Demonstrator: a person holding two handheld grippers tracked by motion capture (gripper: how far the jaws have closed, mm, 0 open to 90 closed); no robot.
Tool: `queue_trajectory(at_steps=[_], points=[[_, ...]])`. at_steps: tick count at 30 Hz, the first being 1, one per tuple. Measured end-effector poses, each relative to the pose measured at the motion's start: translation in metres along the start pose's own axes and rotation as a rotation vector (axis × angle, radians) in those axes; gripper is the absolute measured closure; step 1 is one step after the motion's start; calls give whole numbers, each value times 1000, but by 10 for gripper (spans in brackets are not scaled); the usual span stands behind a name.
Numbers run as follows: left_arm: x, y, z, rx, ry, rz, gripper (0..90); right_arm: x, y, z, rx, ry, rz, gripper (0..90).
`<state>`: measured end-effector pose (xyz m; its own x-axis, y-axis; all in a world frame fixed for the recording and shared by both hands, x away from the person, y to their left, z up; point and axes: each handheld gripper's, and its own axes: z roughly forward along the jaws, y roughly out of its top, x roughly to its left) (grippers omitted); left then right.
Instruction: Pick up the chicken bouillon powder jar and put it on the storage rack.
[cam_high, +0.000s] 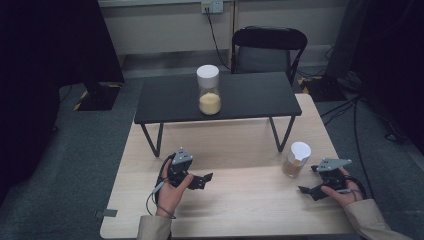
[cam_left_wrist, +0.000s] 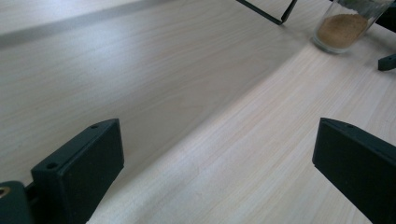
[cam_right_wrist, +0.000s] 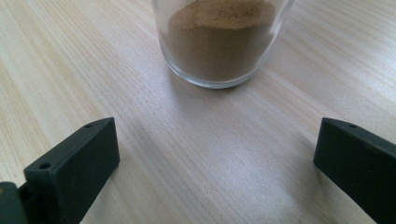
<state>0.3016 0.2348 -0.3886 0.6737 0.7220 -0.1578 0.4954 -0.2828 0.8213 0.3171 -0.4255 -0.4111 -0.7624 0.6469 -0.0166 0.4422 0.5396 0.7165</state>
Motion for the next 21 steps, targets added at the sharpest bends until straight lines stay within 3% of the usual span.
queue_trajectory(at_steps=[21], points=[[2,-28,-5,65,49,10,15,0,0,0,0,0,0,0]])
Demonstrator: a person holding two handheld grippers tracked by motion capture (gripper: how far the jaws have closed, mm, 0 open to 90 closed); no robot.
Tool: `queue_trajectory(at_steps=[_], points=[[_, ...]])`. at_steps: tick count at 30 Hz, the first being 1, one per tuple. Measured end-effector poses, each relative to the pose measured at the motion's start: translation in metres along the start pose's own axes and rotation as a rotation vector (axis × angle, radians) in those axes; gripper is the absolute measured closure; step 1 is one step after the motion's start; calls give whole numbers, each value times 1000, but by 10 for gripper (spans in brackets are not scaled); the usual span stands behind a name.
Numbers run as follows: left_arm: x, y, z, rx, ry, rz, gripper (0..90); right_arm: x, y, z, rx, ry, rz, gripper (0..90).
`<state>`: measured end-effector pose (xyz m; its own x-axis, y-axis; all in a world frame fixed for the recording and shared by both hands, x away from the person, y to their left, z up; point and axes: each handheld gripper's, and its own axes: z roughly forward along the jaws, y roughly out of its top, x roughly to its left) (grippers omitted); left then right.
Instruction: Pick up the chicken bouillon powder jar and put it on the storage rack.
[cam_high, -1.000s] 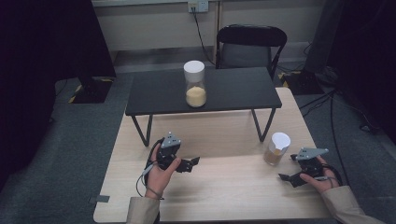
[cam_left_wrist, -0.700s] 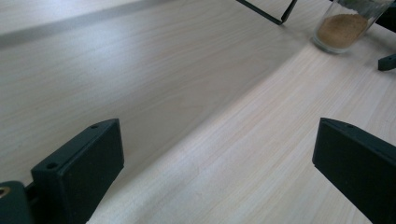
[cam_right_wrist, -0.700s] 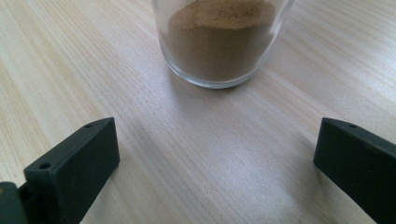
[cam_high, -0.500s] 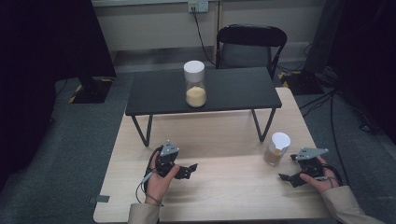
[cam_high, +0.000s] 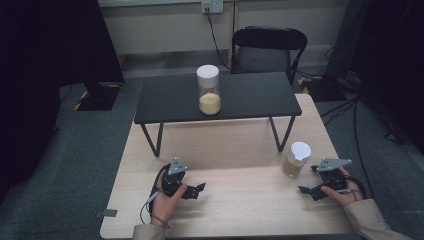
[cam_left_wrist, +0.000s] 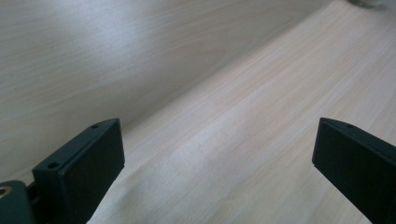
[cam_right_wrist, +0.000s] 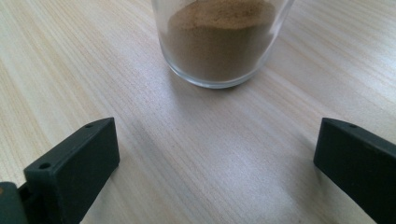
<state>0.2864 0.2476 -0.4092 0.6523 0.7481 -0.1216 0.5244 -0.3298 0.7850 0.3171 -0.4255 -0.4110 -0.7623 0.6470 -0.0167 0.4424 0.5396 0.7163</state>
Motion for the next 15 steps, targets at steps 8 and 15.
queue_trajectory(at_steps=[8,15], points=[[2,-7,-5,23,20,10,15,0,0,0,0,0,0,0],[0,-12,-6,36,39,21,17,0,0,0,0,0,0,0]])
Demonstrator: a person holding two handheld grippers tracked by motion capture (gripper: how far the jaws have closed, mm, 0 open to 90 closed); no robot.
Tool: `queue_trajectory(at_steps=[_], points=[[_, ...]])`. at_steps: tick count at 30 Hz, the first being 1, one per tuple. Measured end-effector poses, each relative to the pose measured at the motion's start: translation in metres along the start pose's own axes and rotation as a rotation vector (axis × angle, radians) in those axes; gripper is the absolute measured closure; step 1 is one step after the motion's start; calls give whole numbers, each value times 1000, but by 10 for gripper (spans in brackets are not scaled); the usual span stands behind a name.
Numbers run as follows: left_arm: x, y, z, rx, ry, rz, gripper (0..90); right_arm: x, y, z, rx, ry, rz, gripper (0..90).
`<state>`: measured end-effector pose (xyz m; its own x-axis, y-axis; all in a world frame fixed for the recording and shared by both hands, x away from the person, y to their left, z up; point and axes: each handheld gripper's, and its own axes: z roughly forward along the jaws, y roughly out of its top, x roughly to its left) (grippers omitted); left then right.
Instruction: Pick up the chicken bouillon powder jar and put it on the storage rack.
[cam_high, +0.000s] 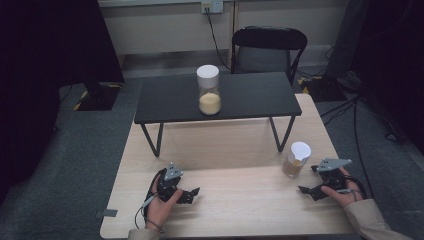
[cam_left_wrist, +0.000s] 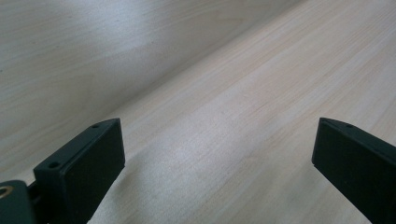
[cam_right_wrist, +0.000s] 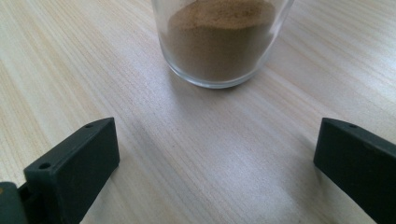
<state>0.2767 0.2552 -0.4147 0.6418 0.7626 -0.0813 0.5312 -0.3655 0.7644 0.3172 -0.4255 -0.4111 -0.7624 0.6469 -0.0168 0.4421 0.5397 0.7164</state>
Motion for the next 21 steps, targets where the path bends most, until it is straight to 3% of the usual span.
queue_trajectory(at_steps=[21], points=[[-6,-4,-1,60,54,44,16,0,0,0,0,0,0,0]])
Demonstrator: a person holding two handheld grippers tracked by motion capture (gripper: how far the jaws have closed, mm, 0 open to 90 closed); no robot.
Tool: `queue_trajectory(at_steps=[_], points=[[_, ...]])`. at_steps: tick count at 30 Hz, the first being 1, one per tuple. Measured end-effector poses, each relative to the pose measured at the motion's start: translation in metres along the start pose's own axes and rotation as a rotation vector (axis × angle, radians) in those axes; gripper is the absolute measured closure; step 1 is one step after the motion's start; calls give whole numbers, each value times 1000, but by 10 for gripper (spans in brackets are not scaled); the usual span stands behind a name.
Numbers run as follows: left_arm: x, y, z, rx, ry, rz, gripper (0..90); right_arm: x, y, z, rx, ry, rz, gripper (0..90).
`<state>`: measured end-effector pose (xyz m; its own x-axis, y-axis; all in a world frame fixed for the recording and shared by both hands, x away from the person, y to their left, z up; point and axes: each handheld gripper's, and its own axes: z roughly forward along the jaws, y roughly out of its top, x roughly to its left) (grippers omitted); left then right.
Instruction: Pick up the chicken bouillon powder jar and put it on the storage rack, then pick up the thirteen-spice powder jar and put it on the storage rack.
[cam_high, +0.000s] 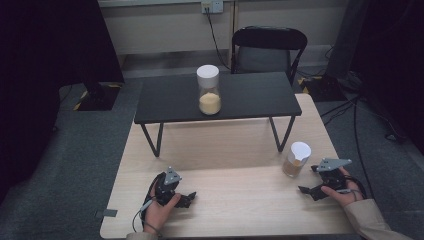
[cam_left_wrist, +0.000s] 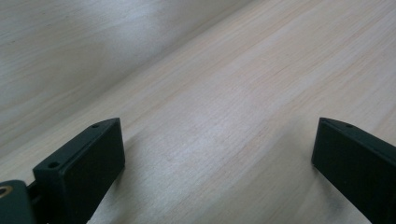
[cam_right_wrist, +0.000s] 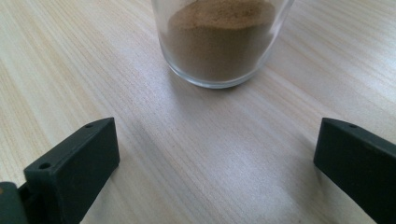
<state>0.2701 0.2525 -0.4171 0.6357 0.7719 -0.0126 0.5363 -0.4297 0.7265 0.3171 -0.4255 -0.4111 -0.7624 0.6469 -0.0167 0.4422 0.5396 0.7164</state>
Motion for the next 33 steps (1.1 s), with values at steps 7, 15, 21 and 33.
queue_trajectory(at_steps=[7,15,21,33], points=[[-2,0,1,3,6,10,0,0,0,0,0,0,0,0],[-3,-1,0,2,9,6,0,0,0,0,0,0,0,0],[-4,-1,0,3,15,3,0,0,0,0,1,0,0,0],[-4,-1,0,3,15,4,0,2,1,0,1,-9,9,0]])
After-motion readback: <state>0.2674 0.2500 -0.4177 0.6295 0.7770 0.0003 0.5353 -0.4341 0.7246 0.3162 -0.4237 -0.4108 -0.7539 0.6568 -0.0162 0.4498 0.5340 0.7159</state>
